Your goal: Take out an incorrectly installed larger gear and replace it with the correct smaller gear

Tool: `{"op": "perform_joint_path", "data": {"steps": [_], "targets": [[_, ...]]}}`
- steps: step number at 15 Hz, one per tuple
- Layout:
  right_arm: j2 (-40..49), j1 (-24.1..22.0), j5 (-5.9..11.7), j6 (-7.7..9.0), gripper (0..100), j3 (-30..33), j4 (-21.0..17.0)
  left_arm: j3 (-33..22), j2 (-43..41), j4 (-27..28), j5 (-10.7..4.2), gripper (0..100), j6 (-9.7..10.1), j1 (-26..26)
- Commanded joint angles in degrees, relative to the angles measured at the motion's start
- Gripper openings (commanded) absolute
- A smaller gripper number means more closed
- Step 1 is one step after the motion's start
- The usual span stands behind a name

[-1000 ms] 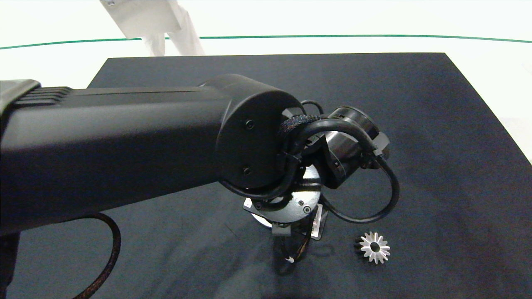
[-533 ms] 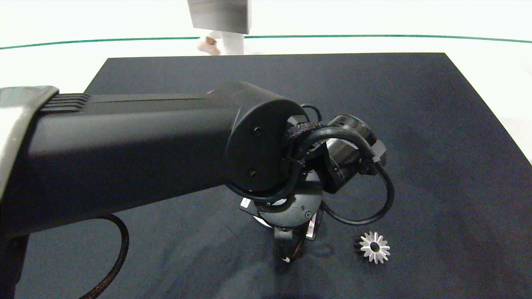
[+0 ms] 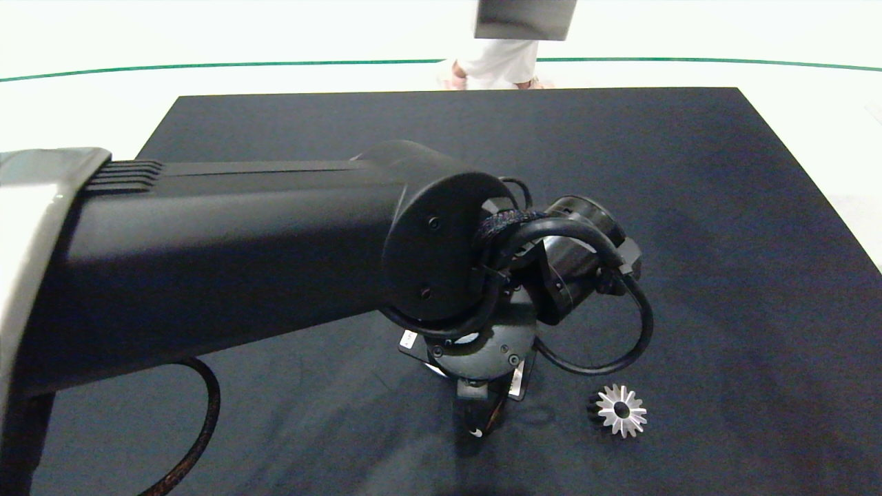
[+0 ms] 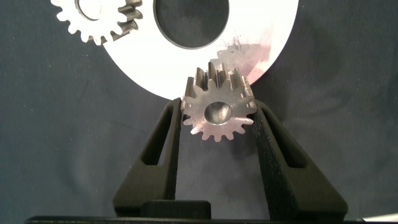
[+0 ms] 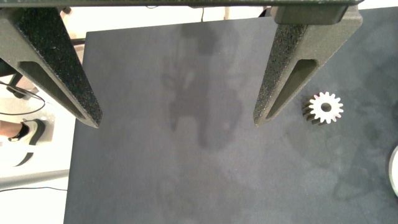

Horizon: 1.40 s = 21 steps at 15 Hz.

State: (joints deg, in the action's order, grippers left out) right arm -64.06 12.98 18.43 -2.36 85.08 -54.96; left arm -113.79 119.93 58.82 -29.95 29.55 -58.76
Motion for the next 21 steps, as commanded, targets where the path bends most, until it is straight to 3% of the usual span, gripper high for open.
{"op": "perform_joint_path", "data": {"steps": [1,19,20,21], "targets": [[-0.19,0.02,0.11,-0.01,100,0.0,-0.33,-0.03,0.13,0.33,-0.19,0,0.33,-0.04],[-0.19,0.02,-0.15,-0.01,100,0.0,-0.33,-0.56,1.89,0.24,-0.19,0,0.51,-0.3],[-0.19,0.02,-0.15,-0.01,100,0.0,-0.33,-0.47,2.24,0.24,-0.19,100,0.51,-0.3],[-0.19,0.02,-0.15,-0.01,100,0.0,-0.33,-0.47,2.24,0.24,-0.19,100,0.51,-0.3]]}}
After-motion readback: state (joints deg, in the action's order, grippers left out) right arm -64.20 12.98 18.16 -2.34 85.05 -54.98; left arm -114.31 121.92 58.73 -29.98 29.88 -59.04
